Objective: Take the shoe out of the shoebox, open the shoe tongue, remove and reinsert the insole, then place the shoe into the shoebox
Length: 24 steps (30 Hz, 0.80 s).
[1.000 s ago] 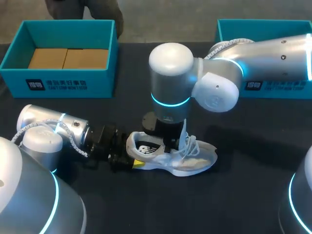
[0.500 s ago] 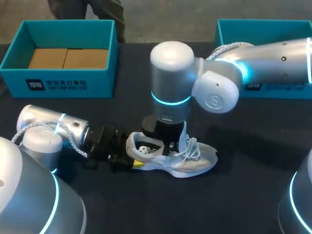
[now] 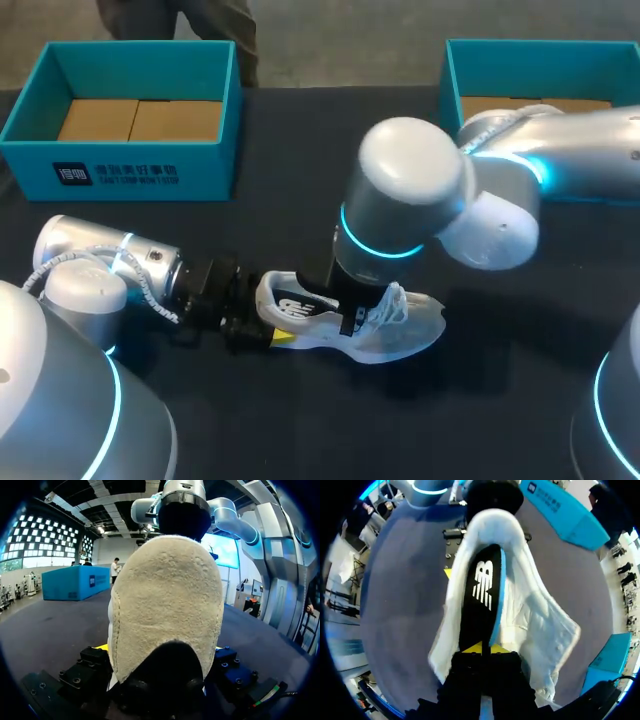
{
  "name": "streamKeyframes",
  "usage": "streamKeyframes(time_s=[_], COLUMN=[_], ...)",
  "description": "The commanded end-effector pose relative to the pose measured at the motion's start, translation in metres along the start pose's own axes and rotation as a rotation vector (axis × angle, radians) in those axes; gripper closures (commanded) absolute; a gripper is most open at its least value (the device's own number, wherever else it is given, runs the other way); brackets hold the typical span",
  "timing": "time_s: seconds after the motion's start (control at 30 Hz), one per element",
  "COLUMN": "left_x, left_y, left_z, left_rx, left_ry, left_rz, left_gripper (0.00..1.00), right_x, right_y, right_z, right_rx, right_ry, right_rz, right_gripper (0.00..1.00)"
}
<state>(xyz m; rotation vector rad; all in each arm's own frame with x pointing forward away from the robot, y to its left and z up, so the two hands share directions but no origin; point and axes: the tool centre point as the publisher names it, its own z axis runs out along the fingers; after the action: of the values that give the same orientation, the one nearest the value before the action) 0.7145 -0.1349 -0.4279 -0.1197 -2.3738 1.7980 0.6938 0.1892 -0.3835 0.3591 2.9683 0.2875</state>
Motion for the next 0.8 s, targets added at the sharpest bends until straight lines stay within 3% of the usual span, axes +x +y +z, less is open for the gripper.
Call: streamKeyframes(time_s=[0.03, 0.5, 0.8], left_x=[-0.002, -0.002, -0.002], left_y=[0.002, 0.002, 0.002], left_z=[0.002, 0.002, 0.002], left_rx=[-0.002, -0.002, -0.002], left_ry=[-0.006, -0.006, -0.006], left_rz=[-0.001, -0.001, -0.001], left_gripper=[1.00, 1.00, 1.00], right_x=[0.004, -0.008, -0.008], right_y=[-0.005, -0.012, -0.019], right_z=[-0.023, -0.020, -0.029], right_rx=[-0.111, -0.277, -0.374], right_ry=[-0.031, -0.008, -0.029], right_rz=[-0.012, 0.010, 0.005], right_gripper=[1.00, 1.00, 1.00])
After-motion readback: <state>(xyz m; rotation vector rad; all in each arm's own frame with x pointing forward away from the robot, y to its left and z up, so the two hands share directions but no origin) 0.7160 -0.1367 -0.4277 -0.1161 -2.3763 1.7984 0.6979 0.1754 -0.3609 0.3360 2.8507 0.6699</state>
